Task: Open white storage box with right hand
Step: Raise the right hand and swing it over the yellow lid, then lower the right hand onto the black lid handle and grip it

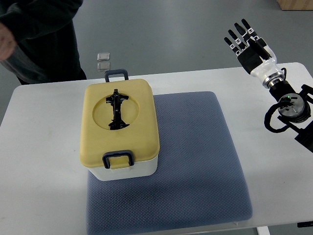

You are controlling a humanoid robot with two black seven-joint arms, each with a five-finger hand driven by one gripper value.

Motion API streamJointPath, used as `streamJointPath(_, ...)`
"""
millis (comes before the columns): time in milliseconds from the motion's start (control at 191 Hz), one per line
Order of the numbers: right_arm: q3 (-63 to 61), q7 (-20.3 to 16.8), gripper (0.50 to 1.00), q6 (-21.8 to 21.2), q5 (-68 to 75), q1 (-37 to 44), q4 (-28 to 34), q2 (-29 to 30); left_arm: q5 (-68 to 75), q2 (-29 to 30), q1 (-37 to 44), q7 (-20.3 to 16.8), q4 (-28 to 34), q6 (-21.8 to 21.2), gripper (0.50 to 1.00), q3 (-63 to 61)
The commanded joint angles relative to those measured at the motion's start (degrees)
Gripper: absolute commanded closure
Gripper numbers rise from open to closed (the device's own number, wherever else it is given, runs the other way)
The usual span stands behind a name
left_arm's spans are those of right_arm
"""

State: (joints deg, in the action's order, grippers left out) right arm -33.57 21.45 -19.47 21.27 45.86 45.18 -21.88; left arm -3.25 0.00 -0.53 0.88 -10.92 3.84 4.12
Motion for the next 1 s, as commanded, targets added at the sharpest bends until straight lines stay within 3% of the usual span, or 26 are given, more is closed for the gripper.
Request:
streamJointPath(0, 0.0, 0.0, 0.542, 0.0, 0.0, 0.0, 0.0, -0.1, 0.1, 0.0, 0.0, 0.0, -0.1, 0.0, 0.5, 0.0)
streamJointPath(178, 0.3, 0.0, 0.542, 0.0, -0.2, 0.5, 0.1, 0.0, -0.2, 0.0, 0.0, 0.0, -0.1, -0.1, 0.5, 0.1)
streamJointPath(361, 4.9, 0.1, 0.542, 1.2, -8.8, 6.5, 0.9, -1.1, -0.2, 0.0, 0.0, 0.0, 0.1, -0.1, 0.5, 0.1)
streamJointPath(513, 26.9, 1.2, 0.542, 4.2, -13.0, 21.0, 1.3, -2.5, 0.0, 0.0, 0.0, 0.0, 0.0, 0.0, 0.5, 0.1)
streamJointPath(565, 26.9, 1.2, 0.542, 4.2, -13.0, 21.0, 1.3, -2.5, 0.0, 0.0, 0.0, 0.0, 0.0, 0.0, 0.5, 0.1)
streamJointPath(570, 35.2, 2.4, 0.542, 4.7, -13.2, 27.1, 1.8, -2.3, 0.1, 0.0, 0.0, 0.0, 0.0, 0.0, 0.5, 0.1)
streamJointPath(644, 47.5, 3.6, 0.542, 5.1, -14.5, 36.7, 2.8, -1.7, 0.1, 0.0, 0.0, 0.0, 0.0, 0.0, 0.5, 0.1)
streamJointPath(696, 47.5, 3.6, 0.542, 5.1, -14.5, 36.7, 2.8, -1.7, 0.1, 0.0, 0.0, 0.0, 0.0, 0.0, 0.5, 0.1)
streamJointPath(701, 55.5, 4.6, 0.542, 5.9, -16.2, 43.5, 3.9, -0.3, 0.1, 0.0, 0.0, 0.0, 0.0, 0.0, 0.5, 0.1)
streamJointPath(753, 62.8, 6.1, 0.542, 6.9, -18.4, 50.1, 5.1, 2.4, 0.0, 0.0, 0.0, 0.0, 0.0, 0.0, 0.5, 0.1)
streamJointPath(884, 76.0, 9.8, 0.542, 8.8, -25.8, 62.2, 9.3, 9.1, 0.0, 0.0, 0.0, 0.0, 0.0, 0.0, 0.5, 0.1)
streamJointPath(952, 80.2, 13.3, 0.542, 11.7, -31.9, 67.0, 12.6, 12.9, 0.0, 0.0, 0.0, 0.0, -0.1, 0.0, 0.5, 0.1)
streamJointPath(994, 81.3, 13.6, 0.542, 13.7, -34.5, 68.2, 13.8, 14.1, 0.0, 0.0, 0.0, 0.0, -0.1, 0.0, 0.5, 0.1)
